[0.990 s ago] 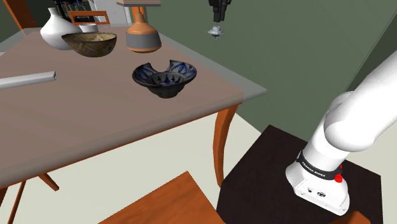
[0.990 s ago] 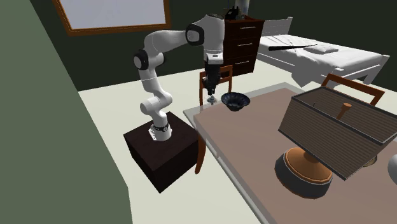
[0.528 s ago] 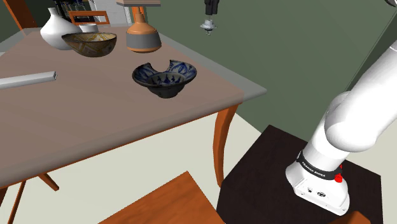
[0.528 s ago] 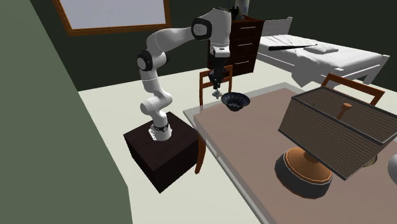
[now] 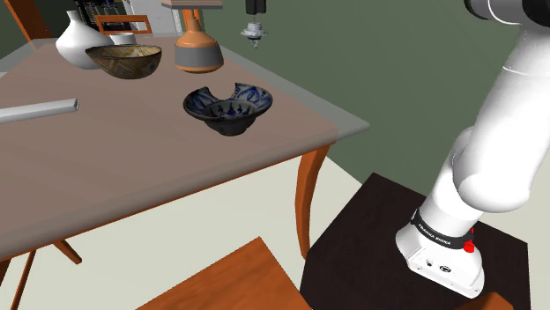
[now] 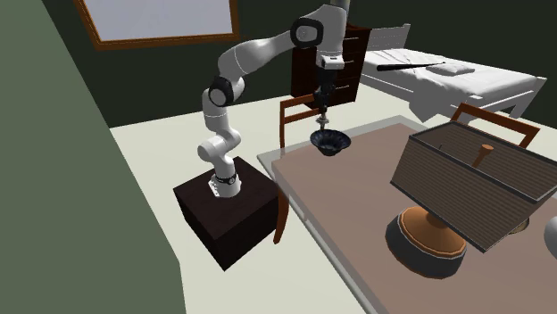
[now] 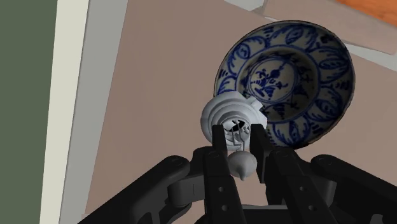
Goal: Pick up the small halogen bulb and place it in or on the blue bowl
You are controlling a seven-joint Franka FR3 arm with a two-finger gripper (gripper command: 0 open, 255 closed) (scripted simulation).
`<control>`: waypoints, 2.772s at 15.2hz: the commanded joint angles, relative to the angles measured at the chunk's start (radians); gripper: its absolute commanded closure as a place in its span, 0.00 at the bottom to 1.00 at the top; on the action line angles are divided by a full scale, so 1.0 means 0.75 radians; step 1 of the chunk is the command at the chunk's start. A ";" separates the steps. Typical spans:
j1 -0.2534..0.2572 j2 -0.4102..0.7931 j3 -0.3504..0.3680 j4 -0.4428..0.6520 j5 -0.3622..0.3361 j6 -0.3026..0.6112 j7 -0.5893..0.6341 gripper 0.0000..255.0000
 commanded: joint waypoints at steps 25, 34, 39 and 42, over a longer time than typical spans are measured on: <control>0.075 0.007 0.067 -0.328 -0.001 0.324 0.170 1.00; 0.075 0.008 0.067 -0.327 -0.001 0.324 0.170 0.00; 0.094 0.067 0.080 -0.160 -0.030 0.209 0.185 0.00; 0.125 0.141 0.093 0.021 -0.069 0.093 0.202 0.00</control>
